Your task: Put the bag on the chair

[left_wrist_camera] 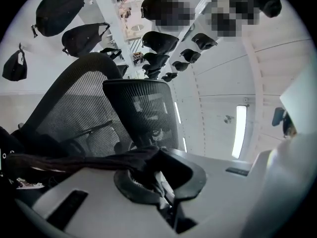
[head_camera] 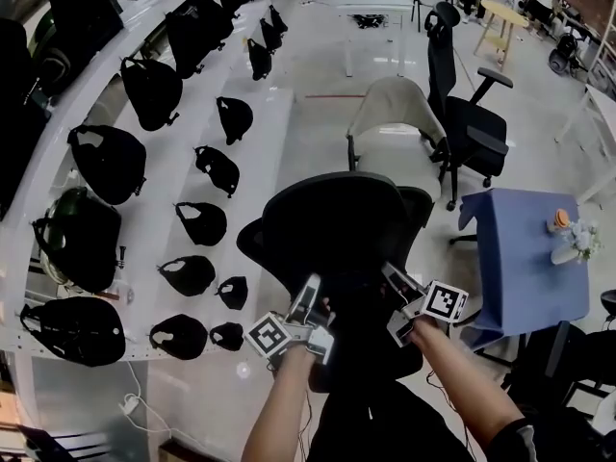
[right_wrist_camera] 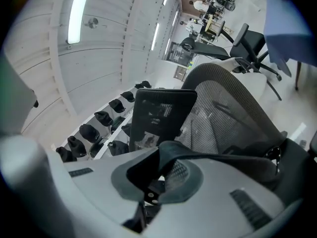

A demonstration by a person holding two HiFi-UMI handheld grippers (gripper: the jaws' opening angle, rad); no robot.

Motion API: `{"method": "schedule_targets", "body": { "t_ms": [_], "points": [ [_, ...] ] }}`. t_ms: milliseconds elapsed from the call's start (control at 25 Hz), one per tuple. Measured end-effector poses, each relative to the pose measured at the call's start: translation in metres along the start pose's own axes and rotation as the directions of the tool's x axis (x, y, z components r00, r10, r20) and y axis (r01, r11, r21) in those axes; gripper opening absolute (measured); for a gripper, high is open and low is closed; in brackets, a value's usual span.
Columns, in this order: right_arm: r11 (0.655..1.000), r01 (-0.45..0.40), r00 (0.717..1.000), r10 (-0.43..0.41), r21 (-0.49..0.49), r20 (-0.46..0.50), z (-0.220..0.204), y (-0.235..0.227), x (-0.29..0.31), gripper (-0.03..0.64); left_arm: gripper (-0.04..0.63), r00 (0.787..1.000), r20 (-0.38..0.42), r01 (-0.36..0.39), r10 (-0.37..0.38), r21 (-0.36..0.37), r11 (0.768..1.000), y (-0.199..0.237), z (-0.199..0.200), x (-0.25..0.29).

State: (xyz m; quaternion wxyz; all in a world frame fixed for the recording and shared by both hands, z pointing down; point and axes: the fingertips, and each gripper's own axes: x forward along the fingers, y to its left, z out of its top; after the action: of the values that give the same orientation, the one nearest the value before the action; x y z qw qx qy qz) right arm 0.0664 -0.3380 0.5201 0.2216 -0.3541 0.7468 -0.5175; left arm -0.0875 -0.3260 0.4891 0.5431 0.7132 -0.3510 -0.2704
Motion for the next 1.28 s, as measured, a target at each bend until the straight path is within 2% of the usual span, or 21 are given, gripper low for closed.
{"method": "schedule_targets", "body": {
  "t_ms": [240,400,560,640,1000,1120,1280],
  "points": [
    [1.0,0.022,1.0,-0.022,0.011,0.0,0.002,-0.025,0.007,0.008,0.017,1.0,-0.01,-0.021,0.021,-0.035,0.999,0.022,-0.003,0.013],
    [0.999,0.031,1.0,-0.031,0.033,-0.003,-0.001,-0.04,0.012,0.009,0.017,0.997,-0.026,-0.067,0.067,-0.014,0.998,0.047,-0.005,0.015],
    [0.996,0.079,0.997,-0.078,0.029,-0.026,-0.008,-0.055,0.014,0.008,0.017,0.996,0.0,-0.086,0.086,-0.117,0.989,0.071,-0.009,0.016],
    [0.997,0.073,0.997,-0.072,0.025,-0.036,-0.013,-0.061,0.02,0.008,0.017,0.995,0.012,-0.097,0.099,-0.141,0.985,0.086,-0.01,0.013],
    [0.991,0.13,0.989,-0.132,-0.033,-0.07,-0.022,-0.078,0.04,0.008,0.017,0.988,0.033,-0.147,0.152,-0.13,0.981,0.127,0.003,0.006],
    [0.995,0.103,0.992,-0.104,-0.008,-0.071,-0.025,-0.081,0.051,0.008,0.017,0.984,0.031,-0.168,0.176,-0.173,0.971,0.142,0.009,0.006],
    [0.989,0.139,0.987,-0.142,-0.04,-0.076,-0.025,-0.091,0.058,0.008,0.017,0.985,0.004,-0.17,0.172,-0.116,0.979,0.152,0.018,0.013]
  ]
}}
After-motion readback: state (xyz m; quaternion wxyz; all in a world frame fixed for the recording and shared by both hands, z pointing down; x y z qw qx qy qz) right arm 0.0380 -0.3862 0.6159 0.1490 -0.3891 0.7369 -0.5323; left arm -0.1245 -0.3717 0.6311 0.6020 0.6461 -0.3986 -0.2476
